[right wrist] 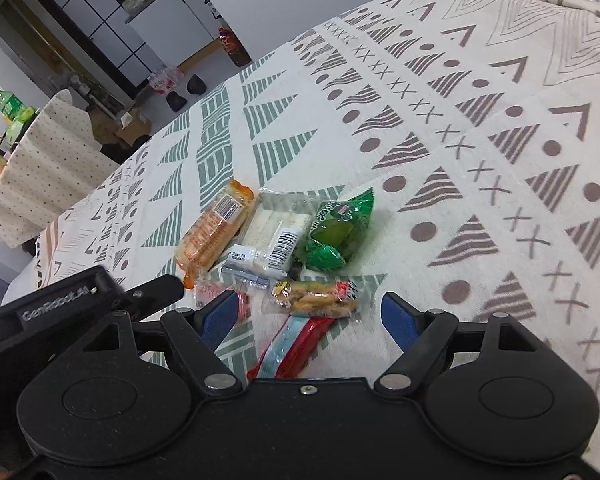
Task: Organize snacks
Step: 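Move both tools back over the remaining snacks, then grasp an orange packet with the left gripper while the right grasps a cookie packet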
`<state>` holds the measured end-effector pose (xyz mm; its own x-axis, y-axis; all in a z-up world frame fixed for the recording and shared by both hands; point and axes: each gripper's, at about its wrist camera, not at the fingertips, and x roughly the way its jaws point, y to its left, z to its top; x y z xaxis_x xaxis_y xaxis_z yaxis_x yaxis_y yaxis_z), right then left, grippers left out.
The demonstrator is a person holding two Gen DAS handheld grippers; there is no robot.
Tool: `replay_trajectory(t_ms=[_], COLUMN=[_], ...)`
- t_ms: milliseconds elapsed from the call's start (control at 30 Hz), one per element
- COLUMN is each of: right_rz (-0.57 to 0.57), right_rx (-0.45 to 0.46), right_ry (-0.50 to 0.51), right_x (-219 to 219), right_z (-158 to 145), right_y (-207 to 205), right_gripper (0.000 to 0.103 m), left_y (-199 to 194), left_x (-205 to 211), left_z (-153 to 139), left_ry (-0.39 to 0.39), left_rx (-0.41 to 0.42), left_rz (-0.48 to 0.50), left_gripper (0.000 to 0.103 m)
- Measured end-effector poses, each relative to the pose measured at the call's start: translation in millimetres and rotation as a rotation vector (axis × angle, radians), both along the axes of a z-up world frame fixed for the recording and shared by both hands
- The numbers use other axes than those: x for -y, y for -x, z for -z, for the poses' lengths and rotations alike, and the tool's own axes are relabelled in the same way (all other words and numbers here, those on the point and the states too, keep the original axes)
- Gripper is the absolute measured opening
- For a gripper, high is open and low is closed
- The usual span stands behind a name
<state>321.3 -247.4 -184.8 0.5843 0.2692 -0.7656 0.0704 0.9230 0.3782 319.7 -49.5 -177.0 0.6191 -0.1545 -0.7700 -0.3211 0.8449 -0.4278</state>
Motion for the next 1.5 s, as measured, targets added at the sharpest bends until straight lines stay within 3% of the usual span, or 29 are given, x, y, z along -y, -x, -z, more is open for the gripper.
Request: replay_trajectory(t_ms=[167,233,300,467,733,800,867,1133,1500], right_rz=[-0.021,-0.026,-0.029,-0.023,0.011,0.014,0.015,-0.010,-0.028], right_rx=[-0.023,-0.022,-0.021,-0.011,-0.017,-0.020,-0.024,0.001,0.066], right_ry=[0.004,0.016,0.026,0.010,-0.001,-0.003,-0.003,-0.023,-0.057], right_x=[-5,-8,-8,0,10,10,10,7,2], right_z=[10,12,14,16,13,12,11,1,-23], right_y=[-10,-13,-15,-14,-9,-9,-8,-1,11], right_gripper=[0.078,0.074,0.061,0.054,0.053,0.053,0.053,0.053,0.053], left_y=[-13,-16,-18,-21,-27,-27,-26,-3,27], left_x=[1,2,4,14,30,30,29,15,8], left_z=[12,17,22,29,31,31,30,23,-22], left_ry=[0.004,0.005,0.008,-0.005,-0.082,-0.090,-0.102,-0.087,-0.095], left_rx=[-0.026,-0.039,-0.054,-0.070,-0.070,-0.073,-0.088,-0.074,0.010], left_rz=[0.002,0.001,0.001,0.003,-0.008,-0.017,-0.021,-0.030,-0.015], left_gripper=[0.055,0.055,0.055,0.055,0.055,0.046,0.025,0.023,0.023])
